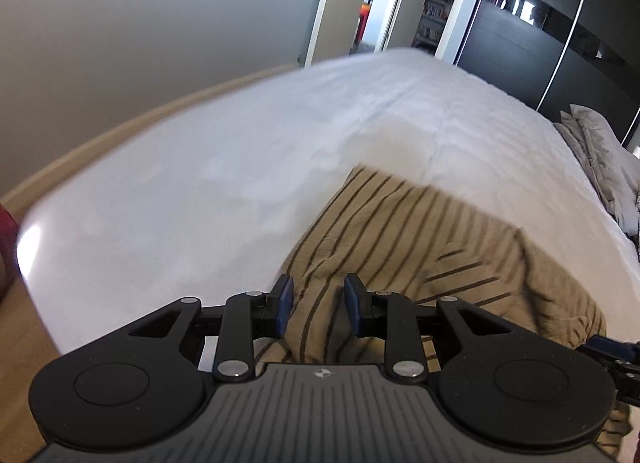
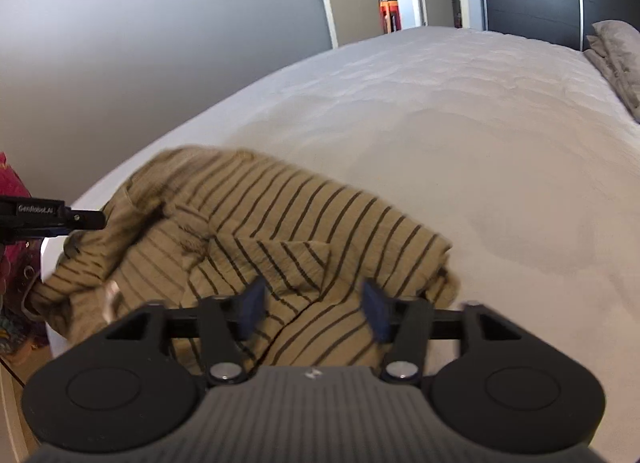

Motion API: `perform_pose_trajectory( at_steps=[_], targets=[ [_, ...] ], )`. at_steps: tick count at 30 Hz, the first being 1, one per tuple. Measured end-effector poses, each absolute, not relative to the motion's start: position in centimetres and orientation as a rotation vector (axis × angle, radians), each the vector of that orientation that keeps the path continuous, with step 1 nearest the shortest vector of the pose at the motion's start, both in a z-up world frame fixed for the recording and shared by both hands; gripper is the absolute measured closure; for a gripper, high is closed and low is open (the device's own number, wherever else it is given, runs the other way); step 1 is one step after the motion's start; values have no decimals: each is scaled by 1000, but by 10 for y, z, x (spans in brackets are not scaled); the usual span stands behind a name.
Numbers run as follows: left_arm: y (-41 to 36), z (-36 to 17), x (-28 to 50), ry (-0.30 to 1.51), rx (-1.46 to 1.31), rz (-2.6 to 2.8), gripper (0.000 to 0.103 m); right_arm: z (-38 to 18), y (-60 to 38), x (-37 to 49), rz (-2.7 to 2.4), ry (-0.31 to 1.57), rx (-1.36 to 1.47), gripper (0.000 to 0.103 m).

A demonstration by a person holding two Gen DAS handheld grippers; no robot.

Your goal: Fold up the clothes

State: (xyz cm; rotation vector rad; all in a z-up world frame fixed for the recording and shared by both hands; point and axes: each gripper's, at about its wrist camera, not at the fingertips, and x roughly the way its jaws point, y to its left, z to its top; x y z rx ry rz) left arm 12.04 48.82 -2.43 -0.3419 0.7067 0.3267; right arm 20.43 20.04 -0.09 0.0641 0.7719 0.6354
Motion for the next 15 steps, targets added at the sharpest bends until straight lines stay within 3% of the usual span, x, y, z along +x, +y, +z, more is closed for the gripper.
perform_pose_trajectory(
  at_steps=[6,9,15],
  targets=[
    [436,34,101,656,-257,296,77,44,163,182,632,720,25,35],
    [398,65,93,623,-211,265,65,71,134,168,606,681,7,28],
    [317,133,75,543,-107,161,54,128,59,135,527,610,-7,19]
  ],
)
